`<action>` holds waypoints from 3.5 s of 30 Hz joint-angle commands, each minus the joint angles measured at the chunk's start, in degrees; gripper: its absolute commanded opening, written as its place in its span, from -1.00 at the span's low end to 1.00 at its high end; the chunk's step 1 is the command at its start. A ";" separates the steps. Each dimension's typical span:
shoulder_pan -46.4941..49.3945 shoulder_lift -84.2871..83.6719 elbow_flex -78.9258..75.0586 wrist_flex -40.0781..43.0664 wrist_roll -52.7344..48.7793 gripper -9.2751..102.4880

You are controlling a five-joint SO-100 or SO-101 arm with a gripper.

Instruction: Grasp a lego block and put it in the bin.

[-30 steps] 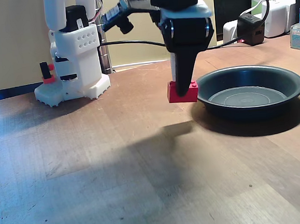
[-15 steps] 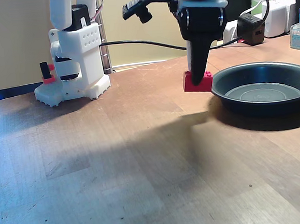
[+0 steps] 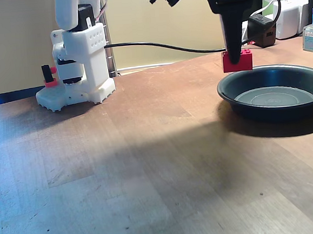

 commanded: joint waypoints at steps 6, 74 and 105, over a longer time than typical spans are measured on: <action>-3.43 -6.86 -5.98 -2.29 7.65 -0.84; 42.10 26.37 22.50 -2.72 -69.96 -0.84; 59.33 58.45 90.97 -54.14 -79.45 -0.84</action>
